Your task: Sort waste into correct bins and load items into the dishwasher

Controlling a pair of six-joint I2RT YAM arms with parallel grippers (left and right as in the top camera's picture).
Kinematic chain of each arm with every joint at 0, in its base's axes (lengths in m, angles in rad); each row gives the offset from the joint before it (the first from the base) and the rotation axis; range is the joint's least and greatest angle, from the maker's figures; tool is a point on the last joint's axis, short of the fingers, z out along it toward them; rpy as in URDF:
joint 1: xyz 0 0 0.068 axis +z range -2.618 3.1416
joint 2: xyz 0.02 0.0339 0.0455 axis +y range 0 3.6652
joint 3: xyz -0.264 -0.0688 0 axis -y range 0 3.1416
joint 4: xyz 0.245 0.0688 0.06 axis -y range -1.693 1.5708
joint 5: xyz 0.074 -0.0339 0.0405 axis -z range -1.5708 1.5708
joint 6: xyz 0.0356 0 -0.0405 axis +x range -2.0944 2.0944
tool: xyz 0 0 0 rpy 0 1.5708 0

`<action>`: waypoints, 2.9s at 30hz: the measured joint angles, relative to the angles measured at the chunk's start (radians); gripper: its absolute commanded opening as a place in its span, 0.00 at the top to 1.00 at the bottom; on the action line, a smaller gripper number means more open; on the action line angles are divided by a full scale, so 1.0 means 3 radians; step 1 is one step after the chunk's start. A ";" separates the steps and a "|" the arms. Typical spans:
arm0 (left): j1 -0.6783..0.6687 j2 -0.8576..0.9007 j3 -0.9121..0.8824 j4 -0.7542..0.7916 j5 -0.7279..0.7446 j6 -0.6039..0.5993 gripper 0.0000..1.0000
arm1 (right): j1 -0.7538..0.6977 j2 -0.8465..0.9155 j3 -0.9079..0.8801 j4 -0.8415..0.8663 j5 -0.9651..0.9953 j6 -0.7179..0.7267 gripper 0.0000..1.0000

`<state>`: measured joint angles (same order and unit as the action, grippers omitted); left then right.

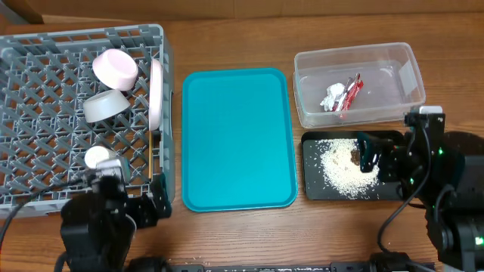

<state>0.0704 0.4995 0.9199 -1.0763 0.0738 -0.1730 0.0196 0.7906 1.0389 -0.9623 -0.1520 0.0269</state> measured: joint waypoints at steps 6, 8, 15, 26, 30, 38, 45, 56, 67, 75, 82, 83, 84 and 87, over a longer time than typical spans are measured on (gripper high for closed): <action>0.0000 -0.0051 -0.0015 -0.0354 0.0000 0.0000 0.00 | -0.0001 0.0005 -0.0005 -0.0029 0.0010 0.0000 0.00; 0.0000 -0.0051 -0.0017 -0.0412 0.0000 0.0000 0.00 | -0.0001 0.0014 -0.0005 -0.0043 0.0010 -0.0001 0.00; 0.0000 -0.0051 -0.0017 -0.0429 0.0000 0.0000 0.00 | -0.0001 0.0118 -0.0006 -0.0067 0.0010 -0.0001 0.00; 0.0000 -0.0051 -0.0019 -0.0430 0.0000 0.0000 0.00 | -0.0001 -0.0179 -0.0364 0.0613 0.0011 -0.0004 0.00; 0.0000 -0.0051 -0.0027 -0.0432 0.0000 0.0000 0.00 | 0.0006 -0.0765 -0.0904 0.1118 0.0009 -0.0004 0.00; 0.0000 -0.0051 -0.0038 -0.0431 -0.0001 0.0000 0.00 | 0.0253 -0.1932 -0.2322 0.2537 0.0034 -0.0004 0.00; 0.0000 -0.0051 -0.0039 -0.0431 0.0000 0.0000 0.00 | 0.0333 -0.2570 -0.3286 0.3618 0.0092 -0.0005 0.00; 0.0000 -0.0051 -0.0039 -0.0430 0.0000 0.0000 0.00 | 0.0333 -0.2599 -0.3401 0.2930 0.0261 -0.0004 0.00; 0.0000 -0.0051 -0.0039 -0.0431 0.0000 0.0000 0.00 | 0.0333 -0.2599 -0.3401 0.2931 0.0270 -0.0005 0.00; 0.0000 -0.0051 -0.0039 -0.0431 0.0000 0.0000 0.00 | 0.0333 -0.2599 -0.3401 0.2931 0.0271 -0.0005 0.00; 0.0000 -0.0051 -0.0039 -0.0430 -0.0014 0.0000 0.00 | 0.0333 -0.2599 -0.3401 0.2928 0.0271 -0.0004 0.00; 0.0000 -0.0051 -0.0041 -0.0416 -0.0020 0.0000 0.00 | 0.0333 -0.2599 -0.3401 0.2930 0.0271 -0.0004 0.00; 0.0000 -0.0061 -0.0056 -0.0351 -0.0031 0.0017 0.00 | 0.0334 -0.2599 -0.3401 0.2931 0.0271 -0.0004 0.00; -0.0022 -0.0230 -0.0285 0.0107 -0.0051 0.0089 0.00 | 0.0334 -0.2599 -0.3401 0.2930 0.0272 -0.0005 0.00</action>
<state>0.0639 0.4305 0.8345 -1.0443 0.0586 -0.1463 0.1200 0.0109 0.0185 -0.0834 -0.0704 0.0254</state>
